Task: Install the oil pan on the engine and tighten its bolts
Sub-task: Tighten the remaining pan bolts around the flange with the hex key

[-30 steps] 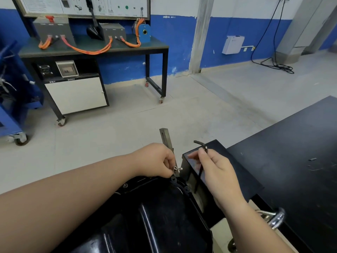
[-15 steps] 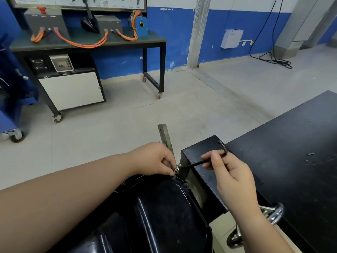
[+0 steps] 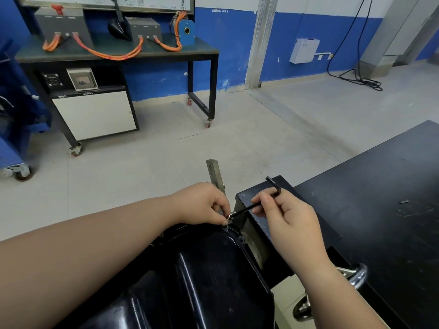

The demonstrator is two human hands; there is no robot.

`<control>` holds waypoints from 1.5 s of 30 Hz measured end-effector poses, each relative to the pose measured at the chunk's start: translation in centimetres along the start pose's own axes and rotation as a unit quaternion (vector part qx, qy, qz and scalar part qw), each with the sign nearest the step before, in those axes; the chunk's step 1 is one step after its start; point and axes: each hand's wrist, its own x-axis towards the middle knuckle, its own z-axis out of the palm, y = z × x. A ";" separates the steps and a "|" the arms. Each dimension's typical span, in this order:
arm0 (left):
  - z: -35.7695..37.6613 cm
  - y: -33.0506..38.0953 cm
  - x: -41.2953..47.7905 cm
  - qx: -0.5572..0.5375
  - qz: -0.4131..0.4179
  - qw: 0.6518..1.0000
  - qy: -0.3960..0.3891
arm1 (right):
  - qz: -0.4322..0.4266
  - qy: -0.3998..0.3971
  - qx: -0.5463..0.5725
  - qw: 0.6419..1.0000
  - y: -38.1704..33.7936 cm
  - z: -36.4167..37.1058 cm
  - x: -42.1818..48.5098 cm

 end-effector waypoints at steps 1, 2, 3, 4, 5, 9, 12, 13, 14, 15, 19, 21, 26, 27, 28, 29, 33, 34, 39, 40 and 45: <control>0.0 0.0 0.0 -0.005 -0.001 1.000 0.003 | -0.007 -0.002 -0.009 1.000 -0.1 0.1 0.1; 0.0 0.0 0.1 -0.008 -0.002 1.000 0.005 | -0.016 -0.002 -0.017 1.000 -0.2 0.1 0.3; 0.0 -0.1 0.1 -0.010 -0.003 1.000 0.007 | -0.025 -0.002 -0.025 0.999 -0.2 0.2 0.3; 0.0 -0.1 0.1 -0.011 -0.003 1.000 0.006 | -0.031 -0.003 -0.031 0.999 -0.2 0.3 0.4; 0.0 -0.1 0.1 -0.010 -0.002 1.000 0.006 | -0.031 -0.003 -0.034 0.999 -0.1 0.3 0.4; 0.0 0.0 0.1 -0.003 -0.002 1.000 0.005 | -0.019 -0.001 -0.028 0.999 0.2 0.3 0.4; 0.0 0.1 0.0 0.005 0.000 1.000 0.003 | -0.024 -0.001 -0.033 0.999 0.1 0.3 0.2; 0.0 0.1 0.0 0.009 0.003 1.000 0.001 | -0.026 -0.001 -0.035 0.999 0.0 0.3 0.1; 0.0 0.2 0.0 0.014 0.005 1.000 -0.002 | -0.027 -0.002 -0.036 0.999 0.0 0.3 0.1; 0.0 0.3 0.0 0.018 0.008 1.000 -0.004 | -0.028 -0.003 -0.039 0.999 0.0 0.3 0.0; 0.0 0.4 -0.1 0.045 0.016 0.999 -0.018 | -0.037 -0.003 -0.060 0.998 -0.1 0.3 -0.2; -0.1 0.4 -0.1 0.059 0.018 0.998 -0.017 | -0.042 -0.007 -0.065 0.997 -0.2 0.3 -0.3; -0.2 0.4 -0.4 0.109 0.033 0.993 -0.017 | -0.047 -0.026 -0.071 0.996 -0.6 0.4 -0.4; -0.2 0.5 -0.4 0.117 0.034 0.992 -0.015 | -0.051 -0.032 -0.074 0.995 -0.6 0.4 -0.3; -0.2 0.5 -0.4 0.123 0.036 0.992 -0.013 | -0.054 -0.038 -0.077 0.995 -0.7 0.4 -0.3; -0.2 0.5 -0.4 0.128 0.036 0.991 -0.011 | -0.055 -0.045 -0.079 0.994 -0.7 0.3 -0.2; -0.2 0.6 -0.4 0.139 0.036 0.990 -0.006 | -0.078 -0.070 -0.073 0.992 -1.2 0.2 0.0; -0.2 0.6 -0.4 0.141 0.036 0.989 -0.005 | -0.072 -0.073 -0.053 0.993 -1.3 0.3 -0.1; -0.2 0.5 -0.4 0.129 0.042 0.991 -0.014 | -0.007 -0.071 0.015 0.997 -1.2 0.7 -0.2; -0.1 0.5 -0.5 0.122 0.043 0.991 -0.019 | -0.006 -0.067 0.019 0.998 -1.2 0.7 -0.2; 0.0 0.4 -0.3 0.108 0.042 0.993 -0.023 | -0.039 -0.046 0.008 0.998 -1.2 0.9 -0.3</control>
